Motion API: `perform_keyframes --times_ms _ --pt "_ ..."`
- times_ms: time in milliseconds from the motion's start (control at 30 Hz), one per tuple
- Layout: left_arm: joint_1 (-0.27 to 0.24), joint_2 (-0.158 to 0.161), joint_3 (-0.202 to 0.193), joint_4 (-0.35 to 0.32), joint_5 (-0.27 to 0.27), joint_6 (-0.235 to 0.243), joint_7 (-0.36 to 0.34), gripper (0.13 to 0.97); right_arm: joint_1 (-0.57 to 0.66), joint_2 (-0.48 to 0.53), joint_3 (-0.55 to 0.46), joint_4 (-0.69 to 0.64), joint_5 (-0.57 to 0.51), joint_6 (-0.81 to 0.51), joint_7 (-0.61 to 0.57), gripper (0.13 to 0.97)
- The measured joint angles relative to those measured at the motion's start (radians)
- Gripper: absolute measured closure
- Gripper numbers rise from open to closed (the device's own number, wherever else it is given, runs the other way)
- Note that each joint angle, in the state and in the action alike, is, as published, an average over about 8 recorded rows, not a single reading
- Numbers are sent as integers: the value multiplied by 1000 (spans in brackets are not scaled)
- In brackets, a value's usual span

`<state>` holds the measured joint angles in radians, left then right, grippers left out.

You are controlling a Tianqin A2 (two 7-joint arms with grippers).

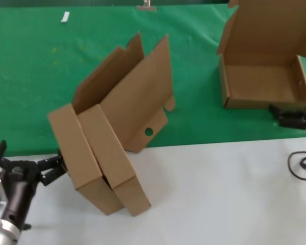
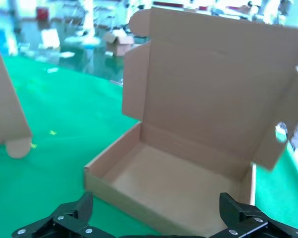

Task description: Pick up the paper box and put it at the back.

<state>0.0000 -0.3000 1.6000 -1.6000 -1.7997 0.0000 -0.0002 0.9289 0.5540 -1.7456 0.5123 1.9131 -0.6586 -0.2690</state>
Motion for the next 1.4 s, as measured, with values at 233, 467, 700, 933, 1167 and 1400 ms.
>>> perform_keyframes --times_ms 233,467,700,933,1167,1400 --pt "0 0 0 0 0 0 0 132 -254 32 -1 190 254 52 253 169" --pt "0 0 0 0 0 0 0 132 -502 26 -37 427 474 183 418 154" --pt "0 0 0 0 0 0 0 132 -711 -59 -6 699 511 315 471 129" --pt "0 0 0 0 0 0 0 132 -738 -77 3 745 474 349 467 129" --pt "0 0 0 0 0 0 0 132 -755 -93 17 774 421 376 448 129" --pt "0 0 0 0 0 0 0 132 -774 -110 31 808 363 406 429 129"
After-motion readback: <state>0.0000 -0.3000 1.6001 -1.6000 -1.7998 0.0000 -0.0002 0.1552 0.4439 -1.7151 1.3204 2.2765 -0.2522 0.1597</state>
